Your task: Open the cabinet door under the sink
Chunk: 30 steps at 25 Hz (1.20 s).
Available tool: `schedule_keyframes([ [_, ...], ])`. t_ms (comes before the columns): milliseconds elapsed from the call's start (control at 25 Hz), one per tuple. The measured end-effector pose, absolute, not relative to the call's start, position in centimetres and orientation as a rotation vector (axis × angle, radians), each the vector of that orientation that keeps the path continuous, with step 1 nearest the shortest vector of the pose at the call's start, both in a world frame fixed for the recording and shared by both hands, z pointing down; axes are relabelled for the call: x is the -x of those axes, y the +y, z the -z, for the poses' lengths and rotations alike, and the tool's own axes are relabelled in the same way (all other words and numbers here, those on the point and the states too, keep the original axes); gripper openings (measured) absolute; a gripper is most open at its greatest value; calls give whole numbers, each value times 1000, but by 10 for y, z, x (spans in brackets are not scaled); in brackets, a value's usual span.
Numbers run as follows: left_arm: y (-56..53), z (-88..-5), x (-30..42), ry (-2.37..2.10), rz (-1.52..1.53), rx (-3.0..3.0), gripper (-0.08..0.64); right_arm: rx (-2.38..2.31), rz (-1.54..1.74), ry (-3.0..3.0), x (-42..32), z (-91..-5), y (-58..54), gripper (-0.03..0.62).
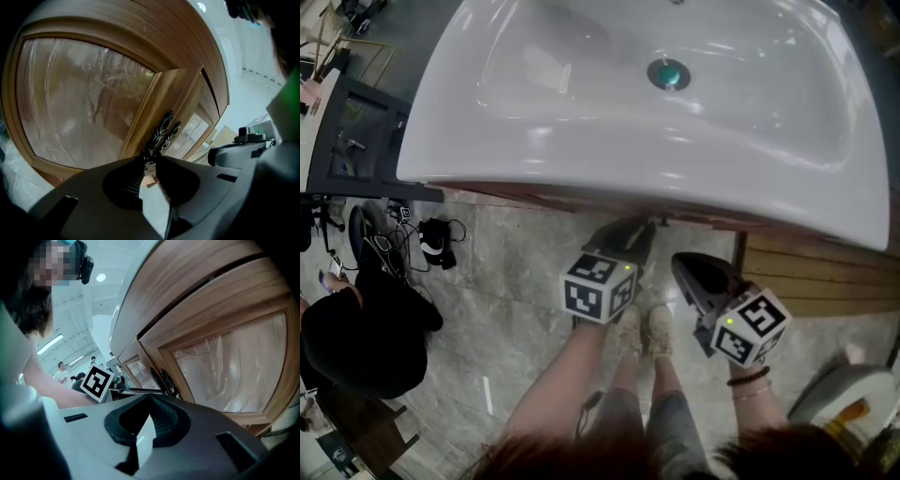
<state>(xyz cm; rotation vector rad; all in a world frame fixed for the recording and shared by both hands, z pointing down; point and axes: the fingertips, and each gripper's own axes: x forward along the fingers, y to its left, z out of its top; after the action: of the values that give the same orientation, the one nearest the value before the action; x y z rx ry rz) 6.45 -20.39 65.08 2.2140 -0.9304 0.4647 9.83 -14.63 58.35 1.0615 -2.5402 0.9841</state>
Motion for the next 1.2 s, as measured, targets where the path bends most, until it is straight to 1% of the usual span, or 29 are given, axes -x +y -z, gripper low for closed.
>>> schedule_keyframes([
  [160,-203,-651,-65,-927,-465,-2221,86,-1117,-939,-2555,-100,-576,-153,6],
  [1040,-173,-651,-54,-861,-542,-2282,86,-1042,-801,-2554,-83,-565,-158,6],
  [1160,-170,-648,-55,-847,-533,-2289,86,-1016,-766,-2551,-77,-567,-160,15],
  [1200,-169,-647,-54,-842,-532,-2292,86,-1004,-745,-2545,-74,-568,-161,48],
])
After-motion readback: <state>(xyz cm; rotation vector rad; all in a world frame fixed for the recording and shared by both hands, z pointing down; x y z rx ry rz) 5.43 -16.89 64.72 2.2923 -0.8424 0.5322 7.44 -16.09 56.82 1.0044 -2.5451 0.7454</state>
